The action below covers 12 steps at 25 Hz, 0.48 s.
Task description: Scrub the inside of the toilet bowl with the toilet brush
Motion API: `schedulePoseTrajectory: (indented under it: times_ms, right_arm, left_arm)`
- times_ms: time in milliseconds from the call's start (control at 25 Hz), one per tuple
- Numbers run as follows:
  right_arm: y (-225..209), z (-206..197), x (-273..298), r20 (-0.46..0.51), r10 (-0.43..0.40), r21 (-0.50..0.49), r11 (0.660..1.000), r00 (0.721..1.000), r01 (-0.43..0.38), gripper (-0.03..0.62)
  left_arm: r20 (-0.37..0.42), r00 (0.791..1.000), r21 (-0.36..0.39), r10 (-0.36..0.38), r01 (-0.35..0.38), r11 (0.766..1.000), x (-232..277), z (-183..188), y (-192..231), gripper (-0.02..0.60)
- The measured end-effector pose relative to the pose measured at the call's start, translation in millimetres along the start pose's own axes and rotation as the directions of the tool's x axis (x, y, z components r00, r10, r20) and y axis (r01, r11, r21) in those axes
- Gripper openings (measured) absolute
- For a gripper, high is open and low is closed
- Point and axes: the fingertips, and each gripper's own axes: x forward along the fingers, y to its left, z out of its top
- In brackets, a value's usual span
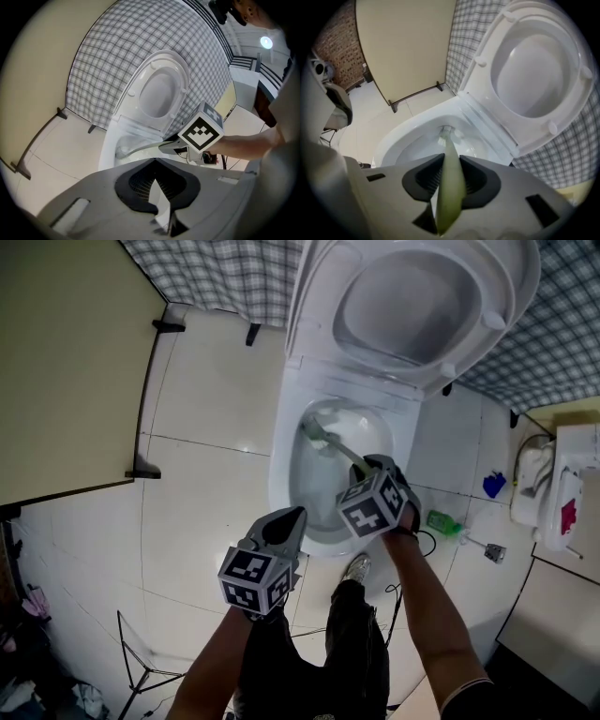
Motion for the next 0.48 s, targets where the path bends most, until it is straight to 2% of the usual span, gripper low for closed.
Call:
schedulePoseTrajectory:
  times_ms: [240, 480]
  right_arm:
    - [36, 2, -11, 0.043, 0.054, -0.175, 0.984, 0.998, -0.046, 0.104]
    - [74, -22, -26, 0.051, 0.125, -0.347, 0.932, 0.991, -0.1, 0.104]
  left_arm:
    - [-0.009, 1.0, 0.0, 0.017, -0.017, 1.0, -7, -9, 4, 0.009]
    - [-0.016, 0.999, 0.006, 0.033, -0.033, 0.999, -16, -22, -1, 0.009]
